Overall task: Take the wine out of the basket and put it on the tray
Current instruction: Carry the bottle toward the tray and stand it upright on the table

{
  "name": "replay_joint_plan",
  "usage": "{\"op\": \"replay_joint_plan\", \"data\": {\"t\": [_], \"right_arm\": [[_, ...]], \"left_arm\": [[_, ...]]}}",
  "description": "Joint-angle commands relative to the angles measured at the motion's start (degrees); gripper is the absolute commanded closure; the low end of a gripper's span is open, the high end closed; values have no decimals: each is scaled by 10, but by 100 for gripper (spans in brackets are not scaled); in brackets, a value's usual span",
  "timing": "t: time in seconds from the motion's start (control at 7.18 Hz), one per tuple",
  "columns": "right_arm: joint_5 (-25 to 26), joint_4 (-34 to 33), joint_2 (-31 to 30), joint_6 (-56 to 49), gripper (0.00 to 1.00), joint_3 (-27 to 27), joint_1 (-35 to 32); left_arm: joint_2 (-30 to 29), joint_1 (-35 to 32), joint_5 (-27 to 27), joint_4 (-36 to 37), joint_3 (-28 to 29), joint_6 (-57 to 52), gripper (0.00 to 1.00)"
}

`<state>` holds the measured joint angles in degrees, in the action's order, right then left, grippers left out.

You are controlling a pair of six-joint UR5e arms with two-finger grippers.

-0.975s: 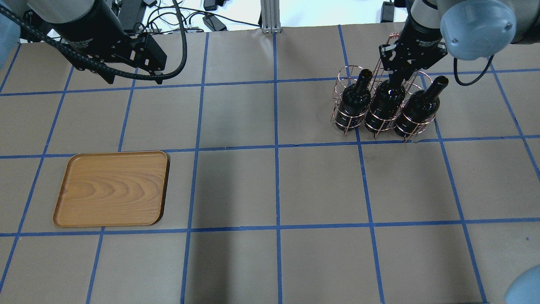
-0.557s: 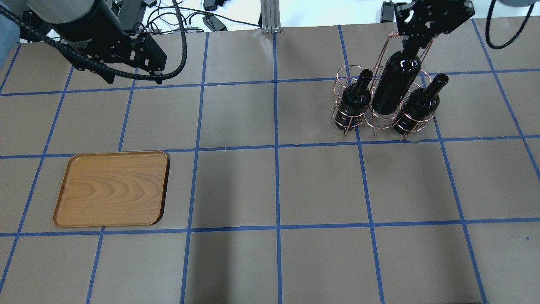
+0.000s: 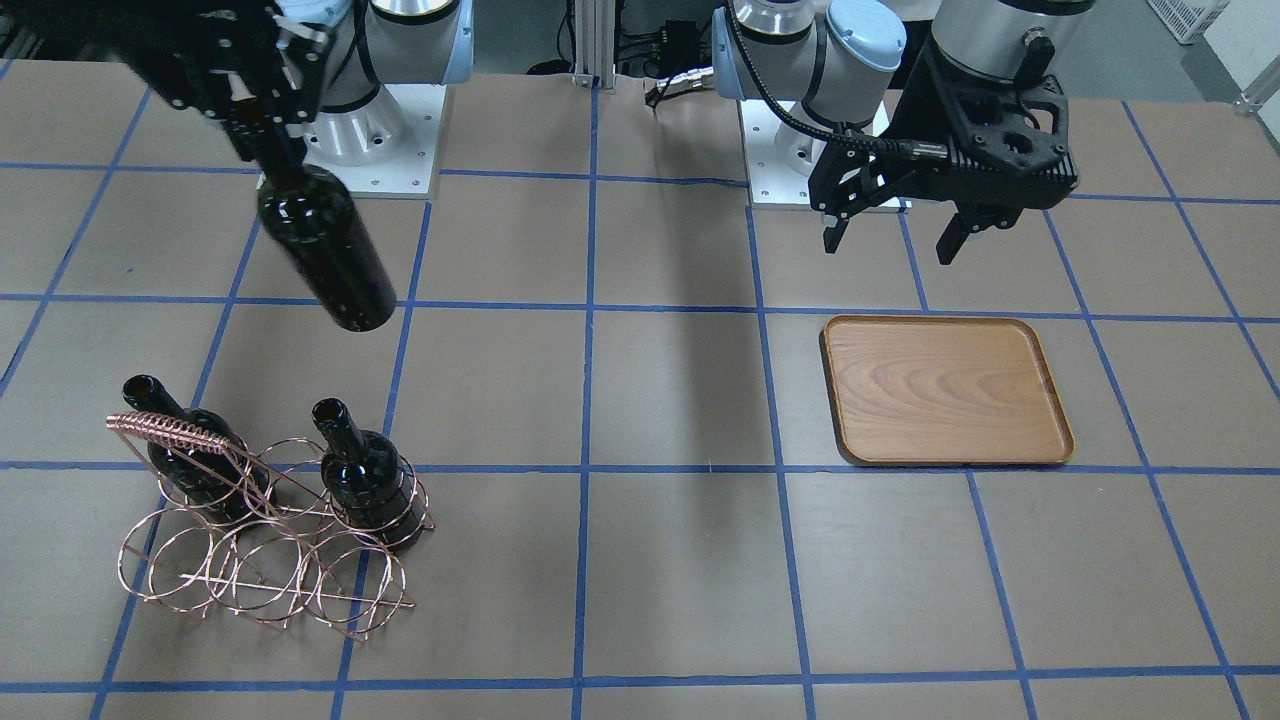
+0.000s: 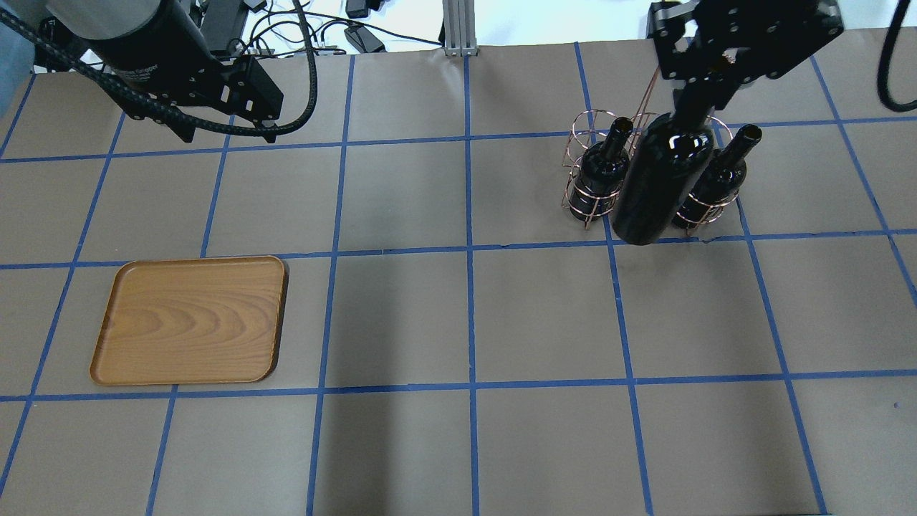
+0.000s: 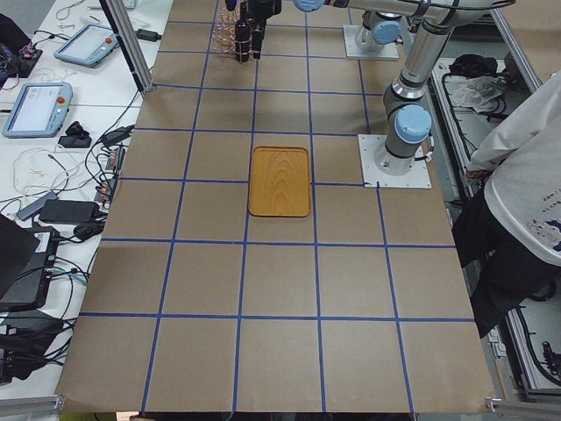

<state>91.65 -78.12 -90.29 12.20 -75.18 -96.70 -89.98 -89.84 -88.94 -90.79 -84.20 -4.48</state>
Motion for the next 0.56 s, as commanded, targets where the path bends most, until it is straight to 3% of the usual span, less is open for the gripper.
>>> {"op": "replay_joint_plan", "data": {"t": [0.0,0.42], "right_arm": [[-2,-77,26,140,90,-44,-132],[4,-199,129,267,90,-59,-241]], "left_arm": [[0,0,0,0,0,0,0],[0,0,0,0,0,0,0]]}}
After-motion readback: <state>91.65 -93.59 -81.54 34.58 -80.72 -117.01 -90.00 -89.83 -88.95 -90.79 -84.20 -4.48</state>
